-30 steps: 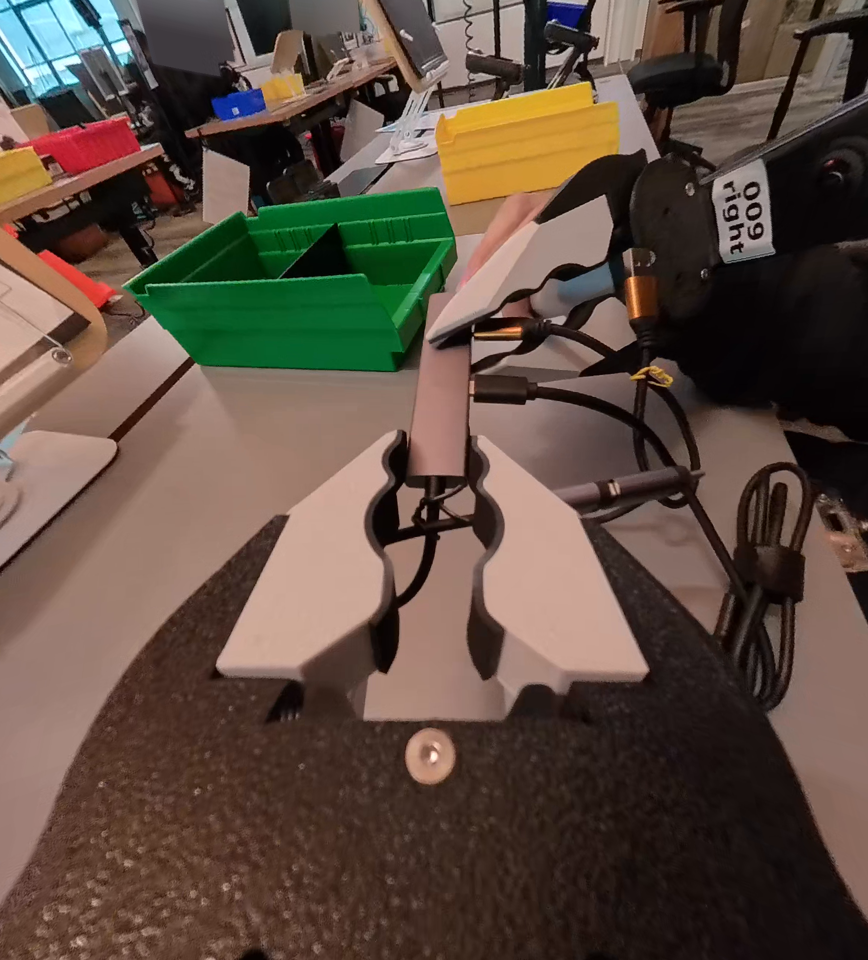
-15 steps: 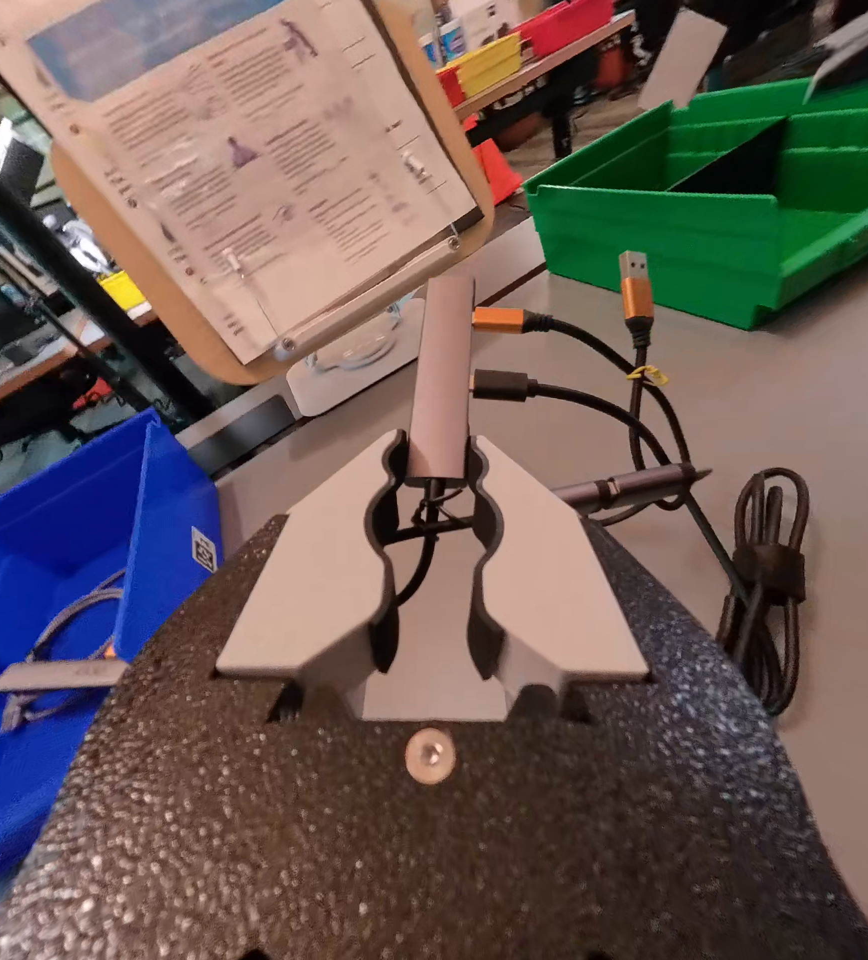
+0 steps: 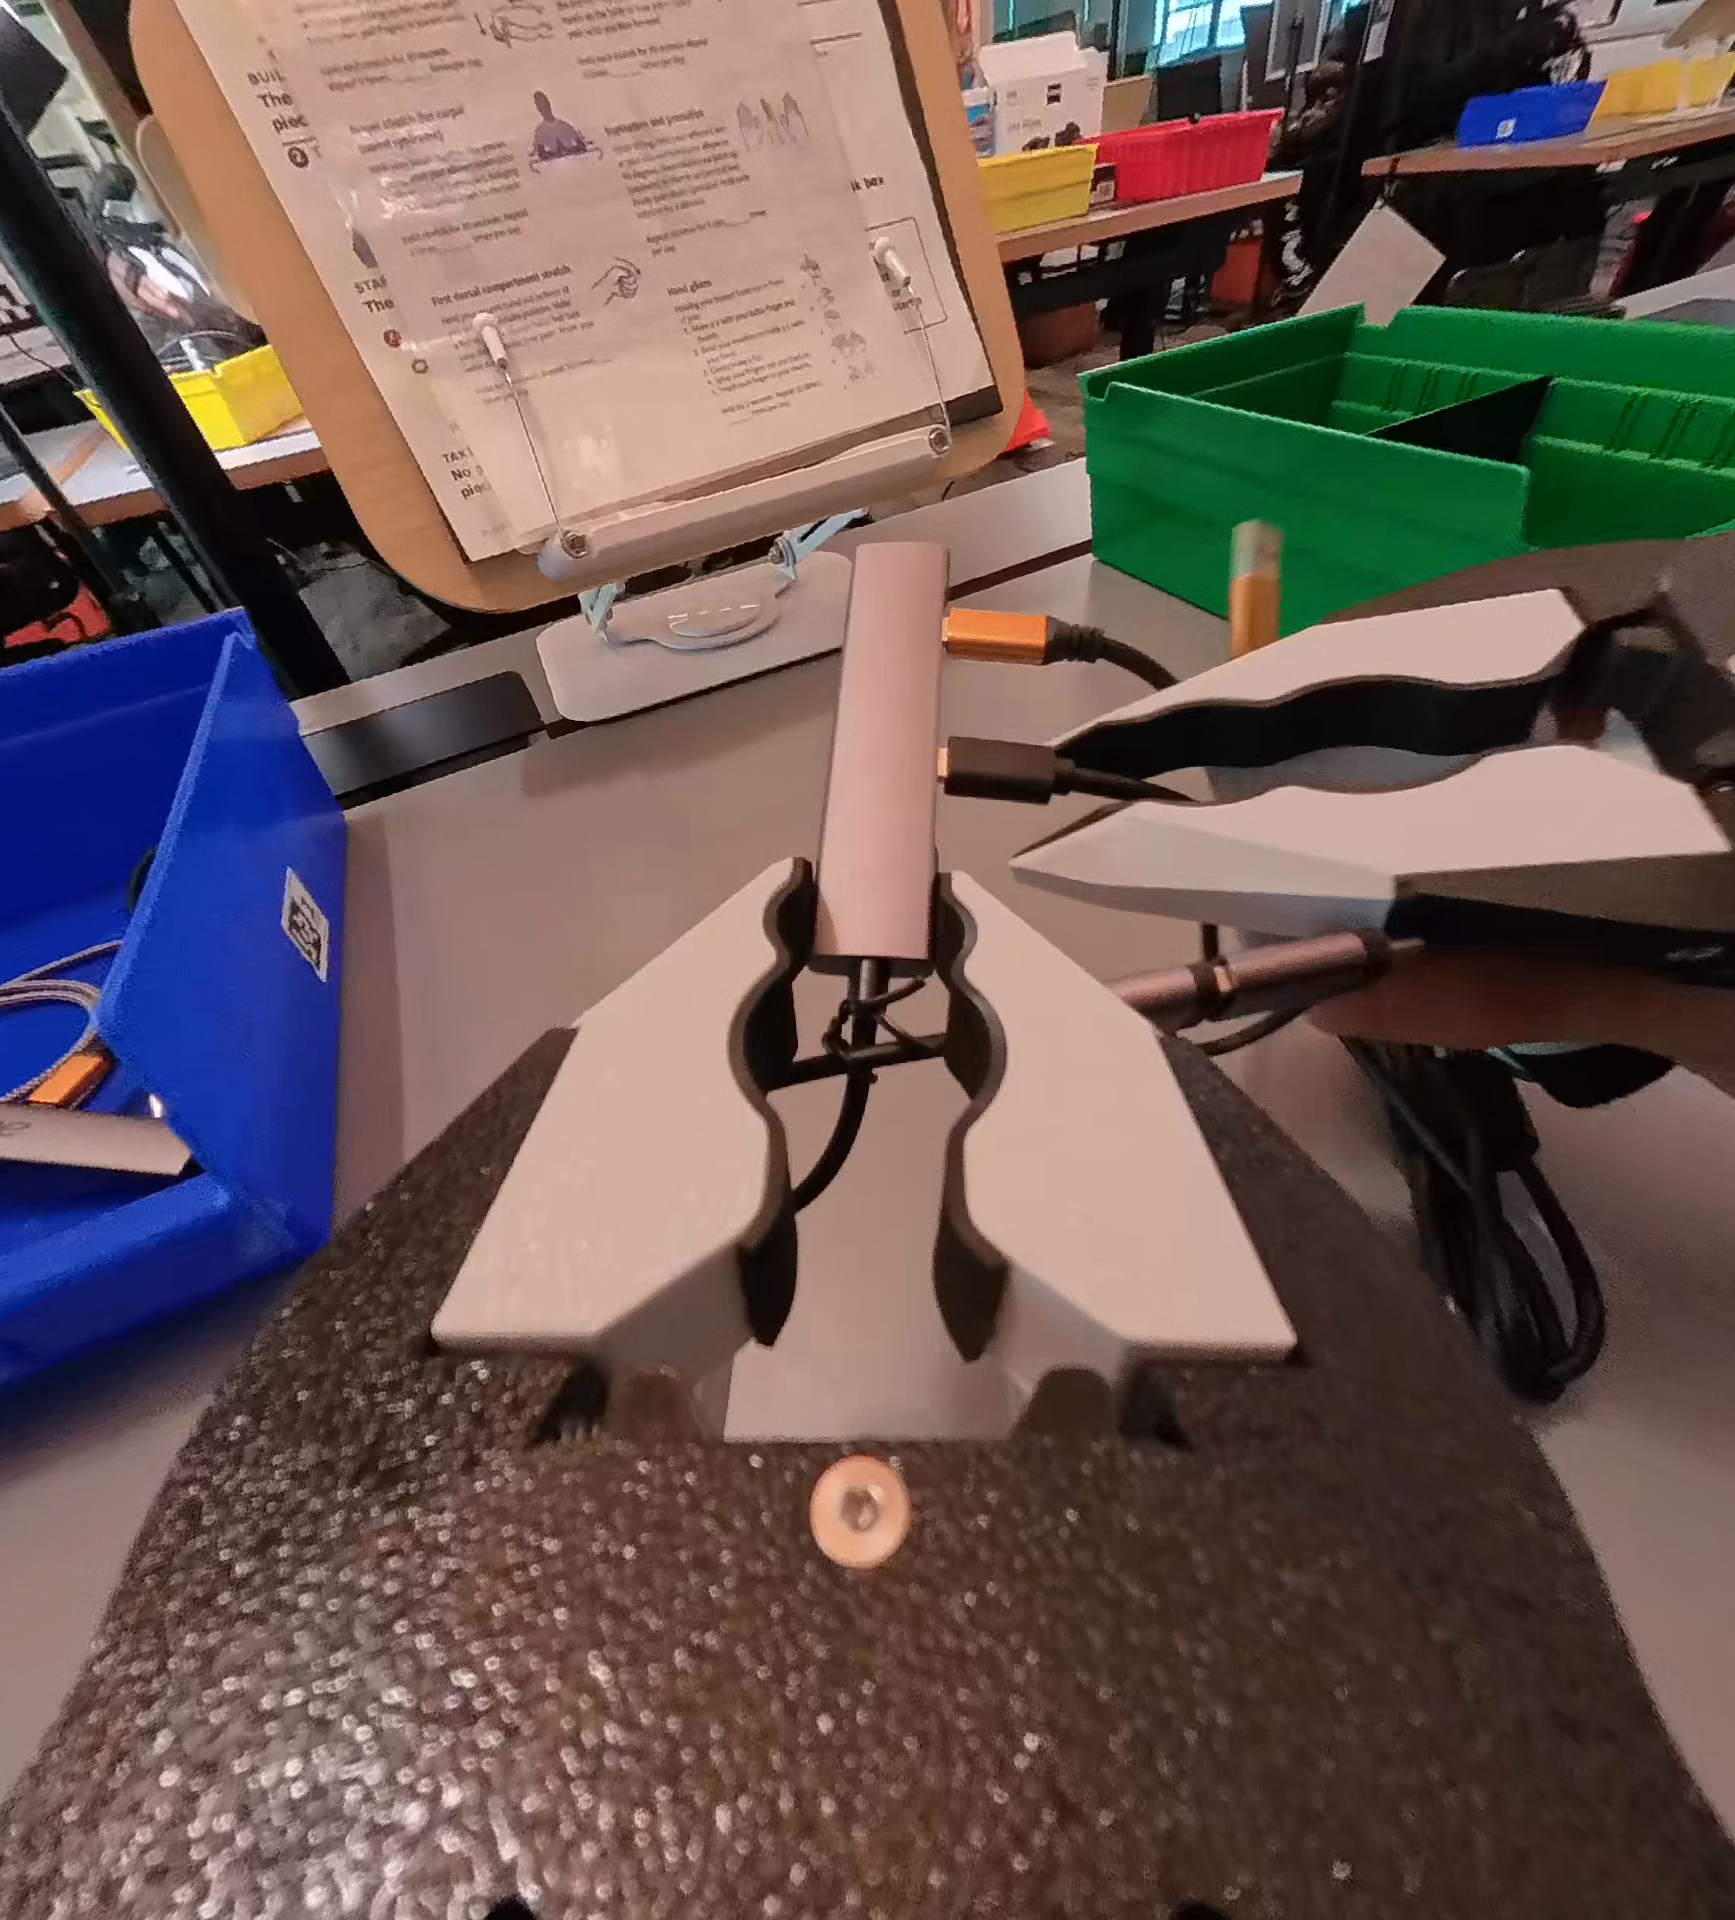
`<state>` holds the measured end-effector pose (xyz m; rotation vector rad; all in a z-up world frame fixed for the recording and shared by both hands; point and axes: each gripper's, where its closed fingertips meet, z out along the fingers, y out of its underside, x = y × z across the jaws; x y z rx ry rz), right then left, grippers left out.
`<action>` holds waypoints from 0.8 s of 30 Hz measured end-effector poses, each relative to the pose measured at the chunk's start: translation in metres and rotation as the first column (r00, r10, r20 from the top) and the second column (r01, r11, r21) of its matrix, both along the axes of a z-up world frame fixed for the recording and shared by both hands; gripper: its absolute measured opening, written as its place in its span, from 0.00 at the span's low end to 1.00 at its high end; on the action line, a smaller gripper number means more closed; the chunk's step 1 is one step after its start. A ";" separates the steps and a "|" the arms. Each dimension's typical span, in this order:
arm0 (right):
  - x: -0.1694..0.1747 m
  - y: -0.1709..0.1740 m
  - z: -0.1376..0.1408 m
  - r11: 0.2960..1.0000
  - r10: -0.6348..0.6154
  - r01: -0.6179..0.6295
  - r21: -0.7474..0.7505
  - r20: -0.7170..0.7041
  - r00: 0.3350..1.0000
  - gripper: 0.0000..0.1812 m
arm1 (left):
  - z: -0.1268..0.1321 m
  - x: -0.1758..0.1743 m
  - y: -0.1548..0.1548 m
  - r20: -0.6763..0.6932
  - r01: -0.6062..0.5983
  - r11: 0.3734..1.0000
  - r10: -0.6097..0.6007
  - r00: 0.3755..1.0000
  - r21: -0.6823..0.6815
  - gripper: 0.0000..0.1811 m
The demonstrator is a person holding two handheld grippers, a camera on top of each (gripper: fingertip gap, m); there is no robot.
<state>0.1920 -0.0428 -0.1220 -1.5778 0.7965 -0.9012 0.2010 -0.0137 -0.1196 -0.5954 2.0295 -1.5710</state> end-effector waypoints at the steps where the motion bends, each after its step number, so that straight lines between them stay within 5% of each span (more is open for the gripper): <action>1: 0.002 0.001 0.000 1.000 -0.007 0.008 -0.008 0.010 1.000 0.12 | -0.001 0.000 0.001 -0.002 0.006 1.000 -0.006 1.000 -0.002 0.12; 11: 0.001 0.007 0.013 0.995 -0.048 0.065 -0.077 0.198 0.979 0.07 | -0.005 0.001 0.001 -0.118 0.071 0.996 -0.077 0.990 -0.054 0.12; 24: 0.007 0.010 0.015 0.990 -0.087 0.113 -0.089 0.251 0.964 0.07 | -0.007 0.004 -0.001 -0.143 0.103 0.994 -0.108 0.984 -0.042 0.12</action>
